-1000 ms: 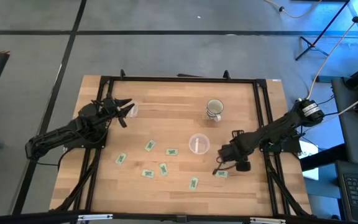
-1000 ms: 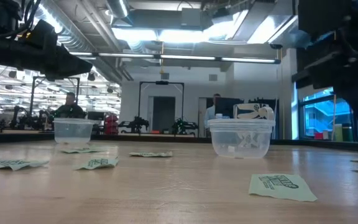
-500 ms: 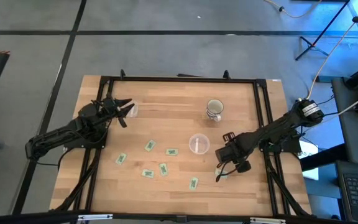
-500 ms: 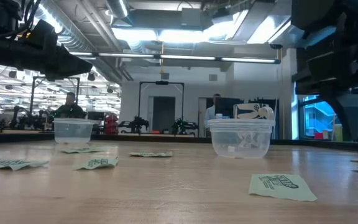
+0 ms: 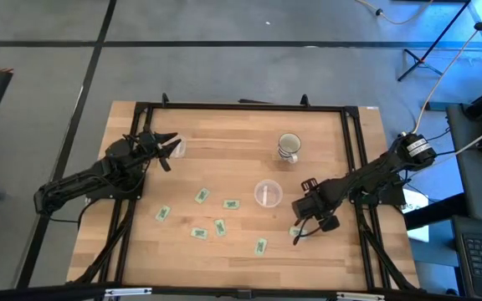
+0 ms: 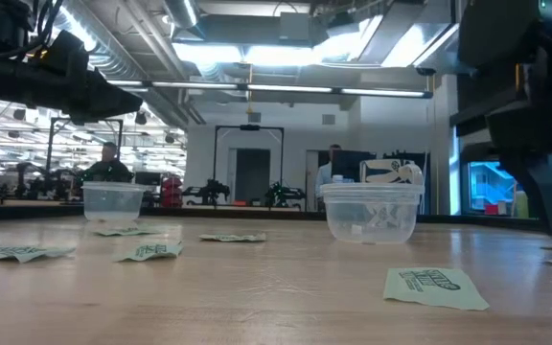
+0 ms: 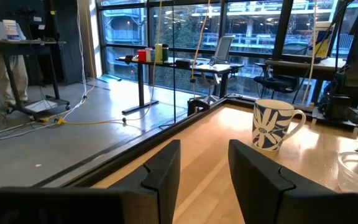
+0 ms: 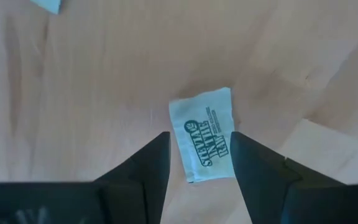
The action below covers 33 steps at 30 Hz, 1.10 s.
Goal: Pick and place Stevia / Truvia into bins
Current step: Put the green stevia packet into the circular transparent container
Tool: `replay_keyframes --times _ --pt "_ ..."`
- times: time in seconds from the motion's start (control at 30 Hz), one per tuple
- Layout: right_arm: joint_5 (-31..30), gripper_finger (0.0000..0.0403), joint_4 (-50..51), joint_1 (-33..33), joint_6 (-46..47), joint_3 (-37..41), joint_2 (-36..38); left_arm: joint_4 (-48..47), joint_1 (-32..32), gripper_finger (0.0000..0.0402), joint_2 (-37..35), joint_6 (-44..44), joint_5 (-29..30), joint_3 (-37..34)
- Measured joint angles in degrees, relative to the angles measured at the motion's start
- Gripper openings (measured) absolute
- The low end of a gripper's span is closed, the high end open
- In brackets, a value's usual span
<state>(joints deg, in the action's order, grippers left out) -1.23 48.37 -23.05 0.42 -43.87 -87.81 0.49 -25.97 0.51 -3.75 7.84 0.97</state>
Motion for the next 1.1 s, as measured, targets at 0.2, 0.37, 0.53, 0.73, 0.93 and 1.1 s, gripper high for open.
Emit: replay_keyframes --times 0.2,0.37,0.53,0.73,0.93,1.1 --pt "0.0 0.0171 -3.3 0.0 -2.2 1.8 0.0 0.0 0.0 0.0130 0.0 0.0 0.0 0.0" --pt "0.0 0.0171 -6.0 0.0 -2.1 4.0 0.3 0.0 0.0 0.0130 0.0 0.0 0.0 0.0" --pt "-0.1 0.0171 -6.2 0.0 -2.1 4.2 0.3 0.0 0.0 0.0130 0.0 0.0 0.0 0.0" --pt "-0.4 0.0171 -6.2 0.0 -2.1 4.3 0.2 0.0 0.0 0.0130 0.0 0.0 0.0 0.0" --pt "-0.9 0.0171 -6.3 0.0 -1.9 4.3 0.2 0.0 0.0 0.0130 0.0 0.0 0.0 0.0" --pt "-1.0 0.0169 -6.3 0.0 0.8 4.3 0.2 0.0 0.0 0.0130 0.0 0.0 0.0 0.0"
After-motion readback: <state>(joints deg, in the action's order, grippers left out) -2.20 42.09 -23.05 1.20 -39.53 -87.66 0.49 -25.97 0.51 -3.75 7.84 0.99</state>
